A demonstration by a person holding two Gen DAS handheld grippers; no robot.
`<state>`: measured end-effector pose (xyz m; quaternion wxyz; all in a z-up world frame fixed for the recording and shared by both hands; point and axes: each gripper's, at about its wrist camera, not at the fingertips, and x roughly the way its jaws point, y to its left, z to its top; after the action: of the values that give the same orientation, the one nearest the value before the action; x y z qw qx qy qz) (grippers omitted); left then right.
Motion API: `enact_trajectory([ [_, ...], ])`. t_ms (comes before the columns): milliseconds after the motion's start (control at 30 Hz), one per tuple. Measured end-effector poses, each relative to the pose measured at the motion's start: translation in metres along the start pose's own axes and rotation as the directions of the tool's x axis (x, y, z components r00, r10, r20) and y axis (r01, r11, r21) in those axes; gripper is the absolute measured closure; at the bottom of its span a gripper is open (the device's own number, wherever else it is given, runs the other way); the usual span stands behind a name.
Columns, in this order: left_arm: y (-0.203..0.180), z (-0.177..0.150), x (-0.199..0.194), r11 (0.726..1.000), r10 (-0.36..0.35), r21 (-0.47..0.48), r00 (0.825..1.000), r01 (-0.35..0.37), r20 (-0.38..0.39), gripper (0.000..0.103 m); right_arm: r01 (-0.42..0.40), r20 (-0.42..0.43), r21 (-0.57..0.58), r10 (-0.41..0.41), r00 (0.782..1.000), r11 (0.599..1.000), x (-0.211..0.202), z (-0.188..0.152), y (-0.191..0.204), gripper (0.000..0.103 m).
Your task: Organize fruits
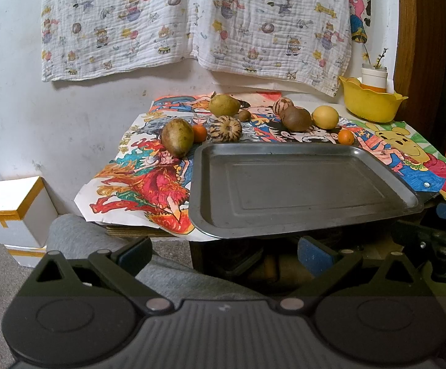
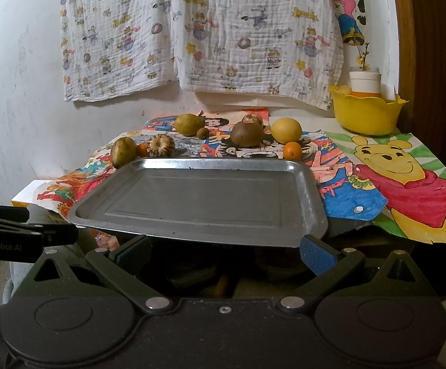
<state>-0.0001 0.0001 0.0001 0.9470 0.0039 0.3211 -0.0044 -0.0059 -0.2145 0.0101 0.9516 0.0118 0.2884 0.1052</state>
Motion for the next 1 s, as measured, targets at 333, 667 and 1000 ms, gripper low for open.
enact_trajectory([
  [333,-0.001,-0.002,0.004,1.0,-0.008,0.001,1.0,0.008,-0.01,0.0,-0.004,-0.009,0.005,0.004,1.0,1.0,0.004,-0.002,-0.001,0.0],
  [667,0.001,0.002,0.011,0.999,-0.029,0.017,0.999,0.029,-0.023,0.0,0.013,-0.03,0.002,-0.013,0.999,1.0,0.011,0.003,-0.001,0.0],
  [1000,0.019,0.022,0.015,0.999,-0.05,0.014,0.999,0.049,0.021,0.0,0.035,0.081,-0.029,-0.033,0.996,0.999,0.013,0.023,0.0,0.0],
])
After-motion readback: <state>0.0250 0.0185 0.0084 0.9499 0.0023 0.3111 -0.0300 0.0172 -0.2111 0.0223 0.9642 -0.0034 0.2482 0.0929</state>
